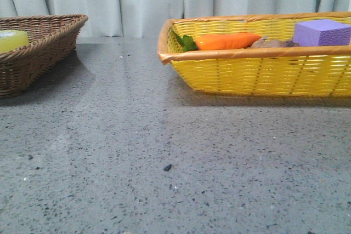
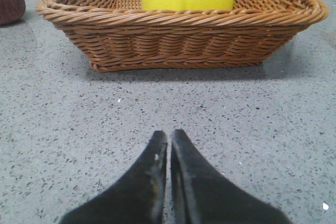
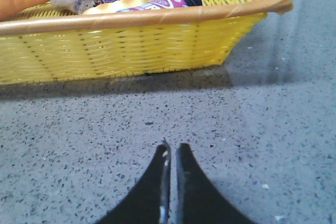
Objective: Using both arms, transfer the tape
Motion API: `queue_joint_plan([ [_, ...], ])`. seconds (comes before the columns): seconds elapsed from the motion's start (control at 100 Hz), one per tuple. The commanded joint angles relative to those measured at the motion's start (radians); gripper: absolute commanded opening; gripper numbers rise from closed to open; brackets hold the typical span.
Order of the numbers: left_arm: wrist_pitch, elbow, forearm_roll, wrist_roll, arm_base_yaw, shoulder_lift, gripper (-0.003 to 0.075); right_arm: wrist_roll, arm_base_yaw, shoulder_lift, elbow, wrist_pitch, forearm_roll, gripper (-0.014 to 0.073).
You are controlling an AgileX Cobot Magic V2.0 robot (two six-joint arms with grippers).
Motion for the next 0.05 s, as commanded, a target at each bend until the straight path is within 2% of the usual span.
queue_joint_plan([
  [0.0,-0.053,0.011,-0.003,-0.014,0.004,-0.029,-0.0020,-0.013,-0.006,-0.019,0.020,-0.019,0.000,-0.0074],
  [0.04,-0.053,0.011,-0.003,-0.014,0.004,-0.029,-0.0020,-0.013,-0.006,-0.019,0.020,-0.019,0.000,-0.0074],
])
